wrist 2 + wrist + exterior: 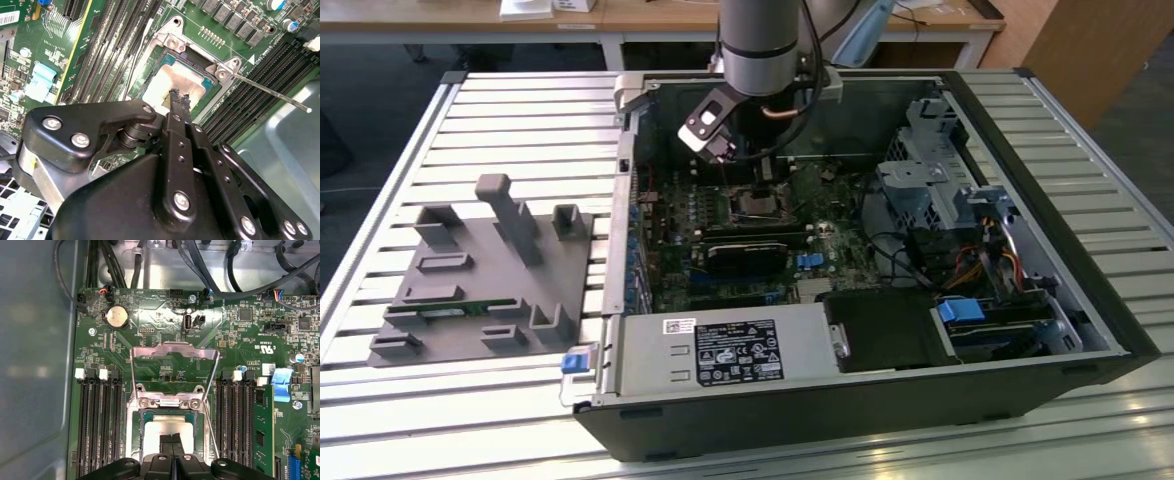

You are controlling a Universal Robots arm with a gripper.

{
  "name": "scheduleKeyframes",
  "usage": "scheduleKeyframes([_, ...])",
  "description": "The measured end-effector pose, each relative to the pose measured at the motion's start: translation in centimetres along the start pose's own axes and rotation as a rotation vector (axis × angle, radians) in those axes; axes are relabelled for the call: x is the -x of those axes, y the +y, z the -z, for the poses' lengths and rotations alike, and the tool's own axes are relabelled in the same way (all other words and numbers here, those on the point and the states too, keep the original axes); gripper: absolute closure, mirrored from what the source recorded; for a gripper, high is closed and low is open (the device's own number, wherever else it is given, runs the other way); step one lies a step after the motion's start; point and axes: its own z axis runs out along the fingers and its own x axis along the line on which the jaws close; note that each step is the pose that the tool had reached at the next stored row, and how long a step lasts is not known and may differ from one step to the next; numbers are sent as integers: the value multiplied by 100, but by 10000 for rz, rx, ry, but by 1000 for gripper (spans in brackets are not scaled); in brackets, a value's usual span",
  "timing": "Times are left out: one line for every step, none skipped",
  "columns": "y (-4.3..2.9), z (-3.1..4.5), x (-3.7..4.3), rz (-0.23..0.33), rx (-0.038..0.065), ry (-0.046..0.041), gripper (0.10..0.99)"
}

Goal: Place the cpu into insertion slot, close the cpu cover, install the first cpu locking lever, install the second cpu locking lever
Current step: 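Close the cpu cover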

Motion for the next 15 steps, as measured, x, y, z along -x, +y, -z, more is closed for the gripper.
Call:
scheduleKeyframes([0,2,0,0,0,0,980])
scheduleKeyframes([0,4,0,0,0,0,980])
scheduleKeyframes([1,5,0,0,0,0,980])
scheduleKeyframes([1,8,0,1,-1,-1,980])
scheduleKeyframes([1,9,0,0,0,0,980])
scheduleKeyframes([1,12,0,0,-1,-1,980])
scheduleKeyframes([1,13,0,0,-1,0,980])
scheduleKeyframes([1,14,0,0,0,0,980])
scheduleKeyframes([1,17,0,1,-1,-1,980])
scheduleKeyframes([2,19,0,0,-1,-1,980])
scheduleKeyframes([2,21,0,0,-1,-2,980])
scheduleKeyframes([2,24,0,0,-1,-2,980])
scheduleKeyframes([2,28,0,0,-1,-1,980])
scheduleKeyframes([2,31,0,0,-1,-1,980])
scheduleKeyframes([3,35,0,0,-1,-1,980])
